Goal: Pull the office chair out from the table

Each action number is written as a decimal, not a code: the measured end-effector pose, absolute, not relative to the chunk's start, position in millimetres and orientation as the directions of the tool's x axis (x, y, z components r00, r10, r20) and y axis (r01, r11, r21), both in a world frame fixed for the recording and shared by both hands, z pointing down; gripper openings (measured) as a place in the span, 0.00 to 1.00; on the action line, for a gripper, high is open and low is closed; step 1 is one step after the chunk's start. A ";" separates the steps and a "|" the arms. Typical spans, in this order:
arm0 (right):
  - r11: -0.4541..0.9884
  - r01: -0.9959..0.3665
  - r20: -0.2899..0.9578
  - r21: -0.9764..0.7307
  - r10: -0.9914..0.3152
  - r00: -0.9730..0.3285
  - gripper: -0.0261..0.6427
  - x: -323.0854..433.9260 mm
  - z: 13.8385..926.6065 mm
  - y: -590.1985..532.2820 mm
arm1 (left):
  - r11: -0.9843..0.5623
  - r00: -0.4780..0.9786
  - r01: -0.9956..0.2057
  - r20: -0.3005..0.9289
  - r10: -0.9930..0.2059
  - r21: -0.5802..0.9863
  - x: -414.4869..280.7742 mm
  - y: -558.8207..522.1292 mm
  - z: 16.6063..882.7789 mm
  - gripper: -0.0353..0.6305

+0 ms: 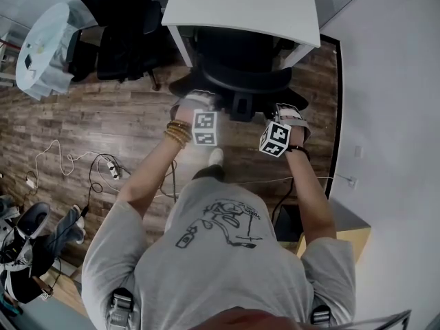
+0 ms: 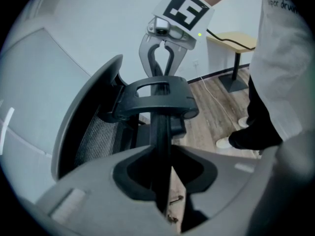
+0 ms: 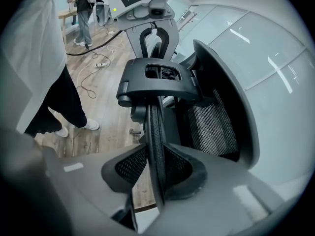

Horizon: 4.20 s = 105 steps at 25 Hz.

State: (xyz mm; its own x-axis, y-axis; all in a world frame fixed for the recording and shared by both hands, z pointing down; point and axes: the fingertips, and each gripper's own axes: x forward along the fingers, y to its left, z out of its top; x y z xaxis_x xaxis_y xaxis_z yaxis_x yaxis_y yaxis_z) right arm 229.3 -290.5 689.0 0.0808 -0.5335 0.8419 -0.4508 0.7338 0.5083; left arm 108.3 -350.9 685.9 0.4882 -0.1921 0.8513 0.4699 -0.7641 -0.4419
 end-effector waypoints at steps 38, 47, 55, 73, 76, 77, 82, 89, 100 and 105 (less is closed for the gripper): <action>0.733 -0.470 0.839 0.491 -0.543 0.030 0.21 181.0 686.6 -165.3 | -0.802 0.498 0.427 0.849 -0.177 -0.418 59.1 -223.6 684.2 0.20; 0.746 -0.455 0.838 0.486 -0.545 0.001 0.21 168.6 685.4 -119.8 | -0.807 0.492 0.436 0.856 -0.158 -0.399 46.1 -176.7 683.7 0.20; 0.757 -0.453 0.842 0.471 -0.539 -0.026 0.20 146.7 685.8 -75.3 | -0.807 0.485 0.444 0.862 -0.148 -0.389 26.5 -135.2 683.6 0.20; 0.749 -0.477 0.839 0.459 -0.542 -0.044 0.21 111.7 681.7 16.3 | -0.812 0.484 0.453 0.866 -0.124 -0.369 -8.5 -43.8 682.4 0.21; 0.746 -0.472 0.832 0.469 -0.552 -0.045 0.21 108.1 680.3 32.1 | -0.814 0.487 0.443 0.863 -0.132 -0.375 -12.0 -27.9 681.0 0.21; 0.744 -0.471 0.830 0.474 -0.556 -0.044 0.21 106.9 680.9 37.0 | -0.816 0.488 0.437 0.862 -0.139 -0.379 -13.1 -22.9 681.5 0.21; 0.740 -0.470 0.824 0.480 -0.565 -0.048 0.21 97.8 684.3 74.8 | -0.821 0.480 0.415 0.861 -0.168 -0.392 -22.6 14.4 685.2 0.21; 0.742 -0.469 0.823 0.479 -0.566 -0.054 0.21 84.0 687.5 115.2 | -0.824 0.473 0.406 0.862 -0.181 -0.396 -35.6 54.5 688.7 0.21; 0.752 -0.462 0.827 0.471 -0.559 -0.068 0.20 59.7 685.3 164.5 | -0.824 0.463 0.409 0.868 -0.182 -0.391 -58.5 100.7 687.7 0.21; 0.751 -0.466 0.825 0.468 -0.560 -0.074 0.20 49.6 685.6 178.7 | -0.822 0.446 0.418 0.876 -0.185 -0.387 -68.1 114.3 687.6 0.21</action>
State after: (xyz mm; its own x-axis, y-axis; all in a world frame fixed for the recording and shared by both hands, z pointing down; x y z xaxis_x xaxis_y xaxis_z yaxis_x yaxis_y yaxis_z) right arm 49.6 178.7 685.6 -0.0743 -0.5599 0.8252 -0.4655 0.7513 0.4678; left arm -68.1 114.3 687.6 0.4461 -0.1852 0.8756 0.4178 -0.8222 -0.3867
